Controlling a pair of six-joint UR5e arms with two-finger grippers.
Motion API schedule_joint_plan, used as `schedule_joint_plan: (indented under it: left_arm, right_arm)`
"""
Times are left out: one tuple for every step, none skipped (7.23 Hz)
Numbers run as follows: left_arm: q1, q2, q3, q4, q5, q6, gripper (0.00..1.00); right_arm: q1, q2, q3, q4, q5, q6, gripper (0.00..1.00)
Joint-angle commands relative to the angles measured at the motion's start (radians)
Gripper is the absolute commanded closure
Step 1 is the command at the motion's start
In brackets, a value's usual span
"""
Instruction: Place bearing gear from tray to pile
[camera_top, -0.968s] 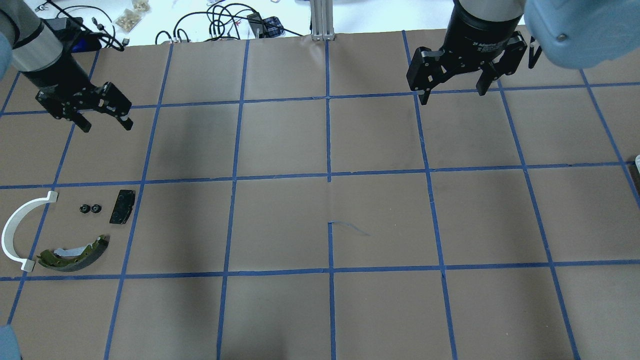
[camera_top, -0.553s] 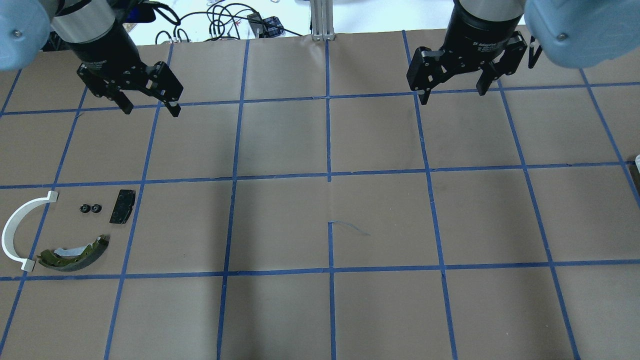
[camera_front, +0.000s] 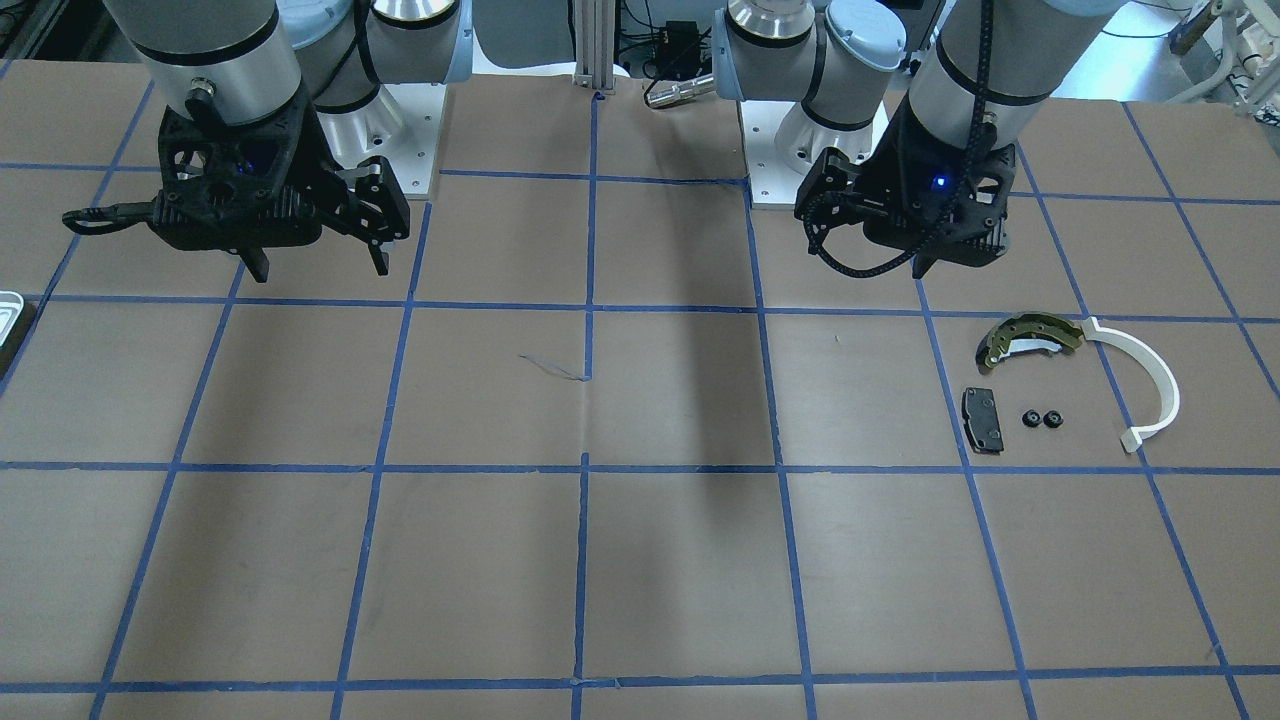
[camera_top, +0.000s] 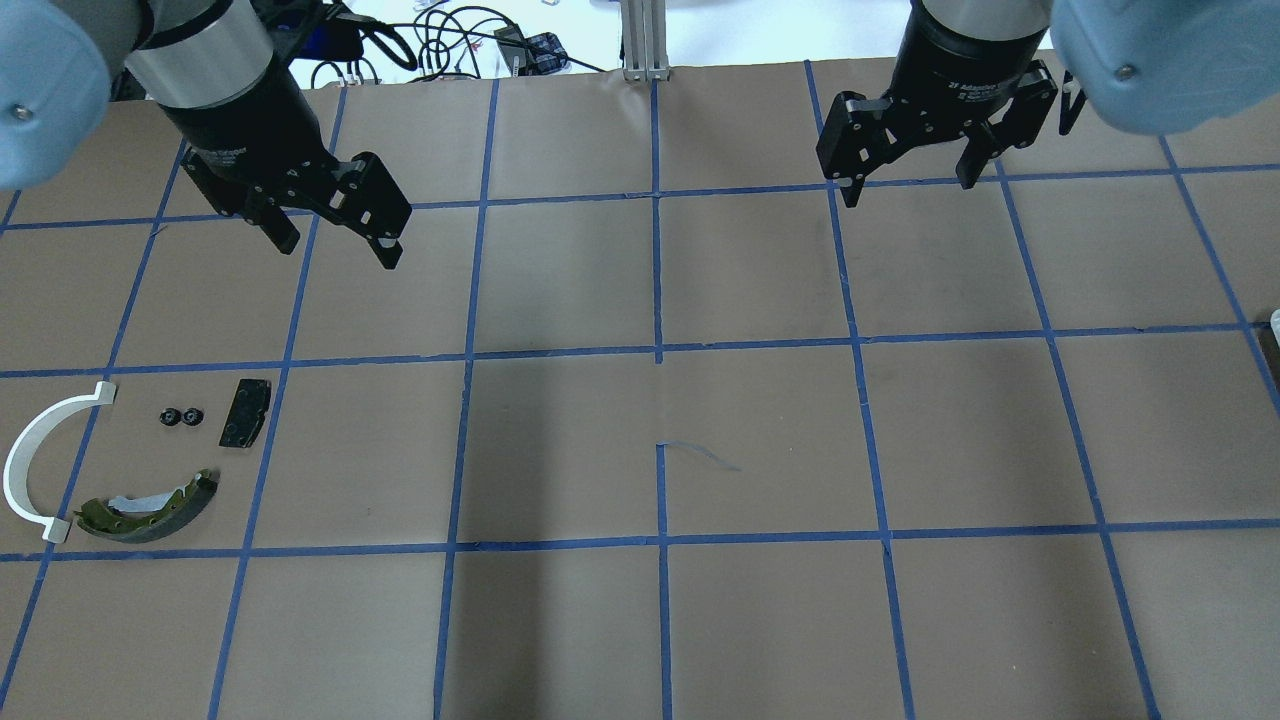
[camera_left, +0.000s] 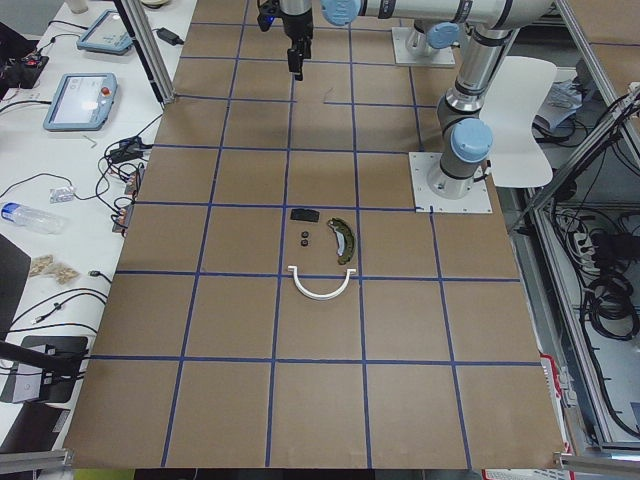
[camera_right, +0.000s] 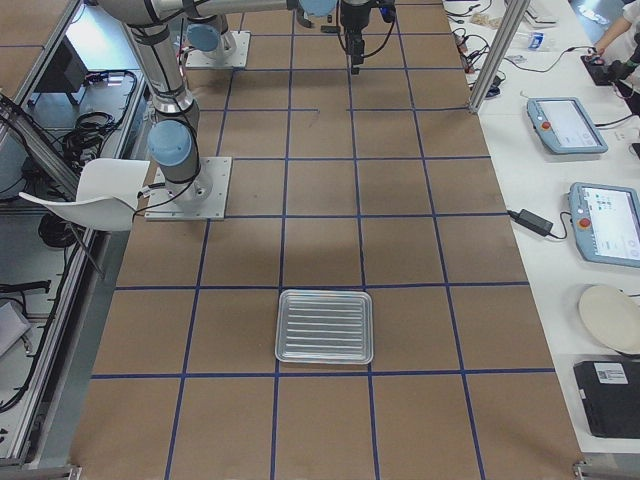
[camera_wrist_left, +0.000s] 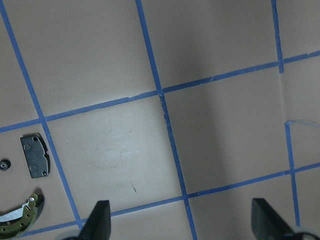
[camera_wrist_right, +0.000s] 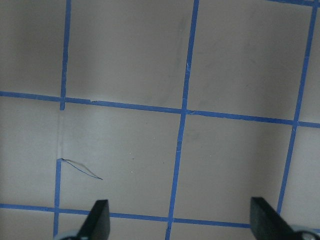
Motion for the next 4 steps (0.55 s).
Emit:
schedule_joint_plan:
  left_arm:
    - [0.002, 0.030, -0.053, 0.012, 0.004, 0.006, 0.00]
    - [0.005, 0.039, -0.055, 0.010, 0.022, 0.006, 0.00]
    - [0.010, 0.042, -0.055, 0.009, 0.021, 0.006, 0.00]
    - [0.010, 0.042, -0.057, 0.010, 0.019, 0.005, 0.00]
  right_arm:
    - [-0.020, 0.000, -0.001, -0.004, 0.000, 0.002, 0.00]
    - [-0.050, -0.001, -0.003, -0.010, 0.006, 0.009, 0.00]
    - [-0.057, -0.004, -0.001, -0.009, 0.006, 0.012, 0.00]
    - [-0.057, -0.009, -0.001, -0.006, 0.006, 0.012, 0.00]
